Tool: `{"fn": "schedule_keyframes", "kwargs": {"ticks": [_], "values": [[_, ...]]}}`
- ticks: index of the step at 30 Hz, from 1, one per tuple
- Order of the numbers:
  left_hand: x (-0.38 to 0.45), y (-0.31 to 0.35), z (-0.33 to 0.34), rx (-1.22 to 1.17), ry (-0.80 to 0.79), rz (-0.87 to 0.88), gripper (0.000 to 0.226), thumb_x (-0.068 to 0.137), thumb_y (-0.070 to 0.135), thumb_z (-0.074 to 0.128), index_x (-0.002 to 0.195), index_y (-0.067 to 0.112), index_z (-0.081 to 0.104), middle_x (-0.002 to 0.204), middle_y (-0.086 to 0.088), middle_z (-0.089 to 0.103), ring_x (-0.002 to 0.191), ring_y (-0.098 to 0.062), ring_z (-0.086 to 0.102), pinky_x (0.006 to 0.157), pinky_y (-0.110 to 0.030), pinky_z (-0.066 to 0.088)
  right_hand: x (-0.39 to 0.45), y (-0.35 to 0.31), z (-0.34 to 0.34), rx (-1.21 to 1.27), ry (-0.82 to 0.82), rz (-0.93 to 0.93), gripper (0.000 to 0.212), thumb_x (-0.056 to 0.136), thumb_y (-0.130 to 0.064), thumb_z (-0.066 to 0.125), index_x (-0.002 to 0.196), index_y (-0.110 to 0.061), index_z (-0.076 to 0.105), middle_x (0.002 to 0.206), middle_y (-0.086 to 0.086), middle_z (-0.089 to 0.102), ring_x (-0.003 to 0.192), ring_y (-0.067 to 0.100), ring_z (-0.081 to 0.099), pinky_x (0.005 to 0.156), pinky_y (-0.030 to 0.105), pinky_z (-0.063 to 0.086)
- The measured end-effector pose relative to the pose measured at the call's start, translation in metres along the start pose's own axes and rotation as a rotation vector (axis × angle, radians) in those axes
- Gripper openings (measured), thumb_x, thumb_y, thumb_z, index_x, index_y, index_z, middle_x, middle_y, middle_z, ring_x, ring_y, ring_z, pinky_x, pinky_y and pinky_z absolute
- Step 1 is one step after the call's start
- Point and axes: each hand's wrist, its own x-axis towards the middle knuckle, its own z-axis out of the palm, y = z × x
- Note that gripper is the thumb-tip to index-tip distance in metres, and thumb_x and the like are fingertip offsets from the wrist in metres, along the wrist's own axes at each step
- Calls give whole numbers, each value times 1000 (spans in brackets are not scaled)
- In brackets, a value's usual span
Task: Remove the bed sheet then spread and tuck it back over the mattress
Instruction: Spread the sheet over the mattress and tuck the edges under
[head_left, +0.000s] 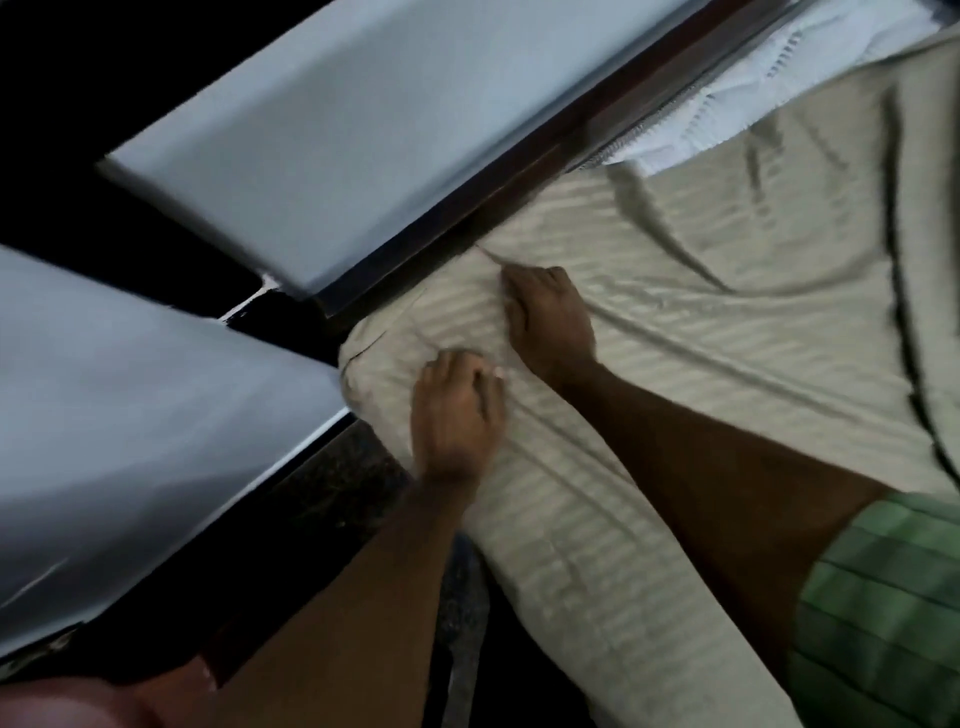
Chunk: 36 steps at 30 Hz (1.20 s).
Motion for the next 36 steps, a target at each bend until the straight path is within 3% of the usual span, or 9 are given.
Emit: {"fn": "schedule_keyframes", "kwargs": {"ticks": [3, 9, 17, 21, 24, 27, 31, 33, 36], "values": [[26, 65, 35, -66, -251, 129, 6, 99, 24, 55, 101, 20, 59, 99, 1, 59, 88, -17, 57, 76, -36, 50, -9, 48, -40, -96, 73, 154, 36, 90, -13, 52, 122, -11, 66, 111, 12, 66, 102, 35, 57, 87, 47, 49], [86, 169, 84, 10, -471, 229, 23, 93, 24, 51, 116, 29, 52, 108, 3, 69, 103, -24, 66, 85, -36, 50, -8, 153, -140, -223, 131, 565, 40, 92, -24, 61, 130, -14, 54, 128, 11, 58, 122, 33, 50, 97, 48, 45], [204, 287, 199, 211, -430, 377, 50, 95, 35, 57, 139, 21, 36, 105, -8, 71, 97, -33, 71, 81, -40, 52, 44, 317, -233, 46, 296, 1083, 112, 81, -40, 82, 160, -17, 6, 149, 17, 51, 132, 36, 54, 106, 45, 46], [254, 335, 256, 128, -490, 380, 67, 95, 30, 59, 152, 17, 27, 118, -15, 67, 110, -36, 66, 88, -43, 51, 94, 361, -234, 108, 275, 1150, 88, 81, -51, 80, 143, -10, 32, 136, 21, 58, 127, 41, 55, 103, 44, 47], [283, 357, 288, 114, -653, 335, 92, 94, 40, 63, 162, 19, 5, 132, -19, 61, 122, -37, 59, 98, -45, 46, 112, 376, -220, -50, 225, 1139, 44, 100, -39, 59, 132, -11, 47, 133, 20, 60, 126, 40, 56, 98, 44, 46], [296, 360, 319, 145, -692, 425, 75, 89, 46, 67, 151, 21, 34, 125, -19, 64, 118, -38, 62, 95, -45, 49, 111, 383, -204, -208, 251, 1053, 20, 102, -26, 45, 118, -14, 49, 119, 19, 65, 114, 40, 62, 86, 43, 46], [299, 360, 334, 198, -682, 627, 28, 93, 30, 59, 109, 9, 65, 110, -18, 67, 105, -39, 65, 81, -40, 50, 114, 380, -199, -246, 259, 1066, 22, 99, -19, 42, 120, -16, 49, 115, 19, 67, 111, 40, 64, 84, 43, 45], [308, 377, 325, 152, -717, 517, 27, 95, 24, 56, 111, 6, 68, 113, -18, 68, 108, -38, 66, 80, -37, 48, 131, 380, -211, -185, 290, 1036, 31, 95, -23, 51, 126, -18, 51, 117, 18, 68, 113, 39, 64, 86, 42, 47], [344, 398, 302, 36, -458, 260, 35, 100, 25, 51, 130, 8, 55, 123, -18, 66, 116, -37, 64, 87, -40, 49, 197, 374, -249, 114, 430, 760, 35, 97, -25, 54, 132, -19, 55, 120, 15, 69, 113, 35, 63, 90, 39, 45]]}}
